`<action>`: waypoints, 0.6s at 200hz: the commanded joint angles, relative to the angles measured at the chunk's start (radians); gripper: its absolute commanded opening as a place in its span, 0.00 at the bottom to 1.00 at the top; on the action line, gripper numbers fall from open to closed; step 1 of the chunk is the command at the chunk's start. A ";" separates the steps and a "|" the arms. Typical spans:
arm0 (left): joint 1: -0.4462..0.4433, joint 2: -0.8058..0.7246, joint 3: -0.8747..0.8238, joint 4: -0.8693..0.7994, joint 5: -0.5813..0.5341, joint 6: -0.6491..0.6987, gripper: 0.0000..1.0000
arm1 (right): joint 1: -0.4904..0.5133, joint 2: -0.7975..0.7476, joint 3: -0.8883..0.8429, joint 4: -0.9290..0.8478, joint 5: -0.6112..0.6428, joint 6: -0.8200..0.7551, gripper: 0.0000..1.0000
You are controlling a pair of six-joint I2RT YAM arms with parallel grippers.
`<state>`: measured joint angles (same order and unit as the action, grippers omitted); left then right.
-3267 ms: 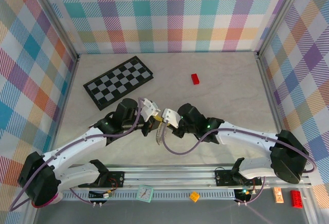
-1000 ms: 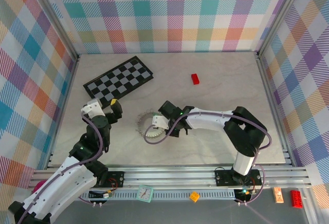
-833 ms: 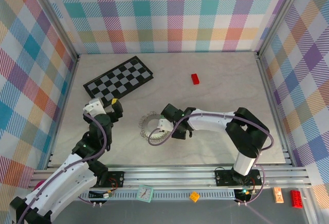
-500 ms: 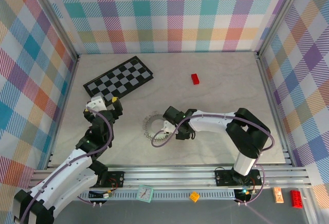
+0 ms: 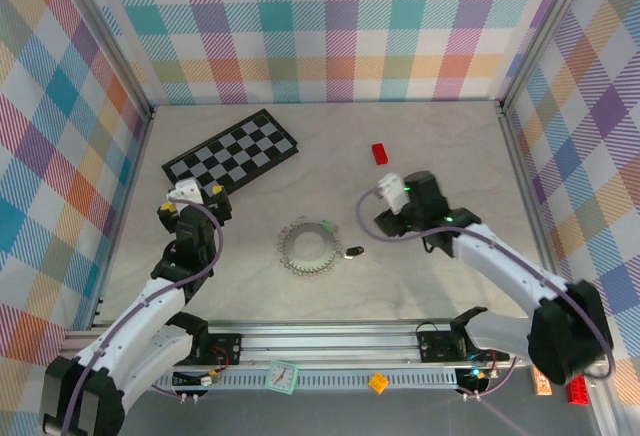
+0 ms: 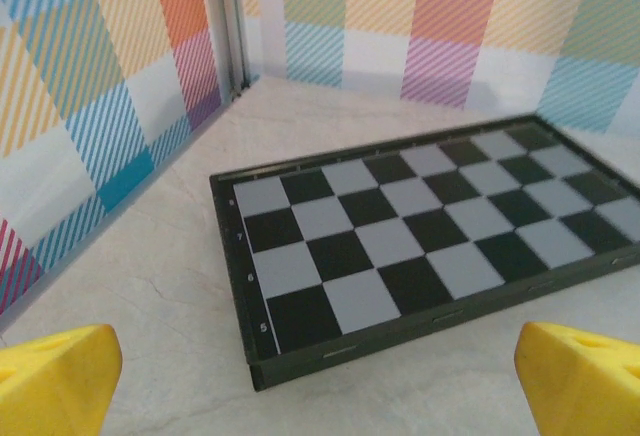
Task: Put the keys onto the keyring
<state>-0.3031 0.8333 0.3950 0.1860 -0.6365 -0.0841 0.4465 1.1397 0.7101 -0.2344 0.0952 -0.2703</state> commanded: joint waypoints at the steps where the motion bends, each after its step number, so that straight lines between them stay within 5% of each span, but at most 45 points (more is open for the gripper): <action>1: 0.052 0.051 -0.023 0.089 0.069 0.064 1.00 | -0.130 -0.050 -0.141 0.280 0.001 0.164 0.68; 30: 0.107 0.144 -0.065 0.225 0.096 0.041 1.00 | -0.290 -0.011 -0.332 0.682 0.058 0.154 0.68; 64: 0.137 0.310 -0.104 0.402 0.155 0.063 0.99 | -0.345 0.213 -0.413 1.129 -0.060 0.164 0.68; 100: 0.150 0.445 -0.127 0.641 0.247 0.113 0.98 | -0.410 0.404 -0.402 1.288 -0.134 0.233 0.64; 120: 0.155 0.541 -0.124 0.767 0.313 0.126 0.98 | -0.418 0.392 -0.370 1.200 -0.178 0.223 0.63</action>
<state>-0.1669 1.2957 0.2749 0.6930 -0.4263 0.0044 0.0479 1.5257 0.3092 0.8402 0.0124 -0.0845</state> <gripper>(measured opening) 0.983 0.634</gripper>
